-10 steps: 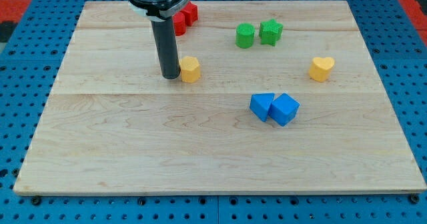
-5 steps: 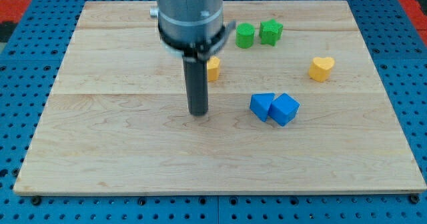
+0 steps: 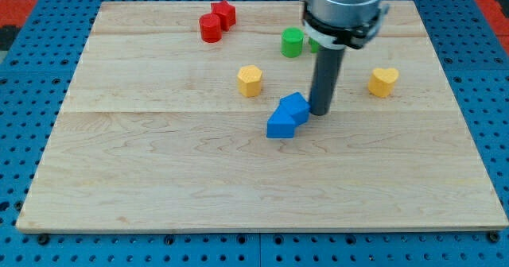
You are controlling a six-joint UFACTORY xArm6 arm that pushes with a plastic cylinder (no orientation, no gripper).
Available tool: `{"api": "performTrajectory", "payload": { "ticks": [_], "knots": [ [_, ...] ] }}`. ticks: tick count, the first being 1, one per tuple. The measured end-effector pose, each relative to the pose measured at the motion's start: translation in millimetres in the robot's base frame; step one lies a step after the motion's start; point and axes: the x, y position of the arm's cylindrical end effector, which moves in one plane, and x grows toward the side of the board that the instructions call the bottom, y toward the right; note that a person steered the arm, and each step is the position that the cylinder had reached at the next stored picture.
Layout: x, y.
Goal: Slide the blue cube and blue triangle at the center
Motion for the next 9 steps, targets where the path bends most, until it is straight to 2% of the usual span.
{"api": "performTrajectory", "payload": {
  "ticks": [1,2,3,4,5,6,8,9],
  "knots": [
    [34.6,32.7],
    [42.2,3.0],
    [24.0,-37.4],
    [1.0,-41.7],
    [14.3,-31.7],
    [37.4,28.6],
    [45.3,-80.8],
    [3.3,-100.1]
  ]
}}
